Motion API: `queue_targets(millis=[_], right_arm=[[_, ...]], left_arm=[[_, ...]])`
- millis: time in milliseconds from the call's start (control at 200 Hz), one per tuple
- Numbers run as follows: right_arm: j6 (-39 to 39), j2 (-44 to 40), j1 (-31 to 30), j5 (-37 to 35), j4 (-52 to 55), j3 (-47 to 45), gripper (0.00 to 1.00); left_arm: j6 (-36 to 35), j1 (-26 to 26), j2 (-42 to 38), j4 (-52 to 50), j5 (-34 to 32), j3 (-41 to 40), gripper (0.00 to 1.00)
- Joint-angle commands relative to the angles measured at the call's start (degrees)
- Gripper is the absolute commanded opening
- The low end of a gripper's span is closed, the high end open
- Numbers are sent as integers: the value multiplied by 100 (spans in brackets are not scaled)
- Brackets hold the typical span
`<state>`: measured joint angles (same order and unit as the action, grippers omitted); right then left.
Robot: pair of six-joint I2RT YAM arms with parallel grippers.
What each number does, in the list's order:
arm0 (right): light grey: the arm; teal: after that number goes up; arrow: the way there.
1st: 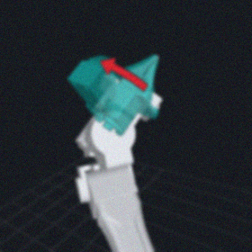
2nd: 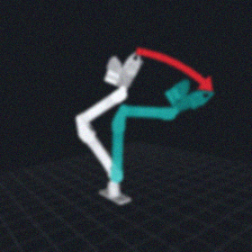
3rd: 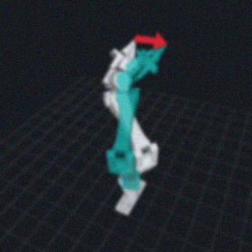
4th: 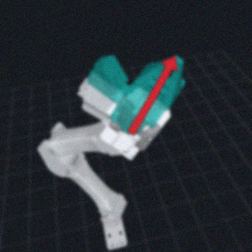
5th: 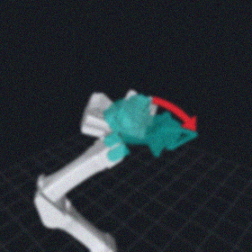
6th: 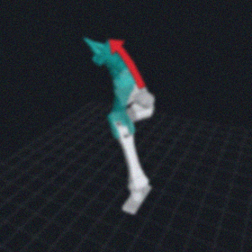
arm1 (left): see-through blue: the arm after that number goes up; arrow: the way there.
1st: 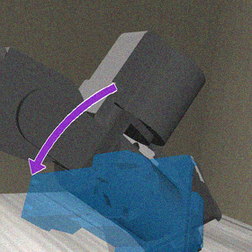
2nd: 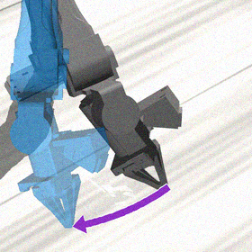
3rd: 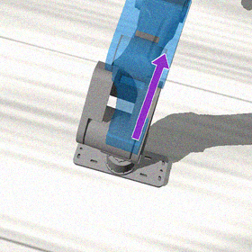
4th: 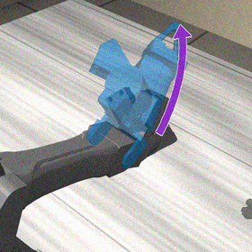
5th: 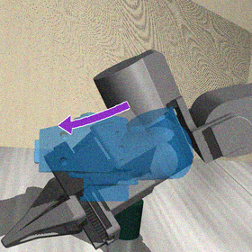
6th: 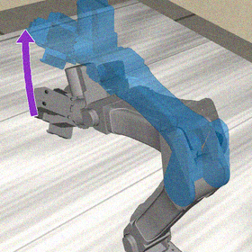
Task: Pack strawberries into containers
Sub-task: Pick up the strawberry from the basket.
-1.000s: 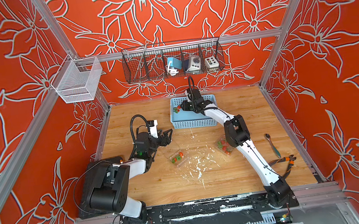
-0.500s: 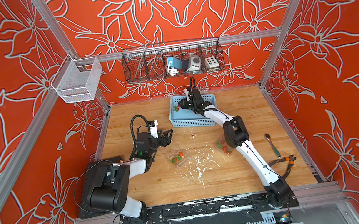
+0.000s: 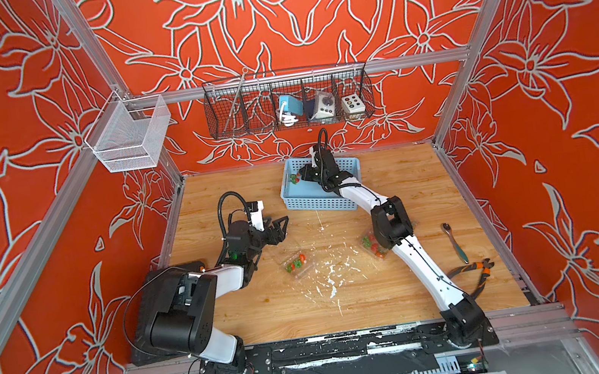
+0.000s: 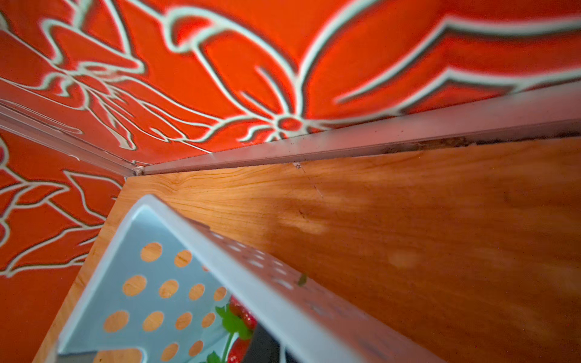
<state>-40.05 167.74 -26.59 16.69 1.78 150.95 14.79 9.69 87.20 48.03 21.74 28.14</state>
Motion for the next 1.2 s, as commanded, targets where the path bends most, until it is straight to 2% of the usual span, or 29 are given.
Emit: queue_targets(millis=[0,225,395,661,846,1196], right_arm=[[-36,-207,33,37,-413,-378,2],[200,-1042,33,501,-989,-1668,0],[460,-1838,33,613,-1421,-2970,0],[722,-2712,35,734,-1787,-4274,0],[973,-3426,23,920,-1939,-5088,0],[1853,-5330,-245,1337,-1761,-6899,0]], left_arm=[[-99,-20,30,-11,58,111,75],[-108,-20,8,-14,36,108,75],[-116,-20,-24,-20,27,95,75],[-134,-23,-62,-32,-16,80,75],[-125,-20,-39,-17,-20,84,75],[-81,-20,-66,31,-70,30,75]])
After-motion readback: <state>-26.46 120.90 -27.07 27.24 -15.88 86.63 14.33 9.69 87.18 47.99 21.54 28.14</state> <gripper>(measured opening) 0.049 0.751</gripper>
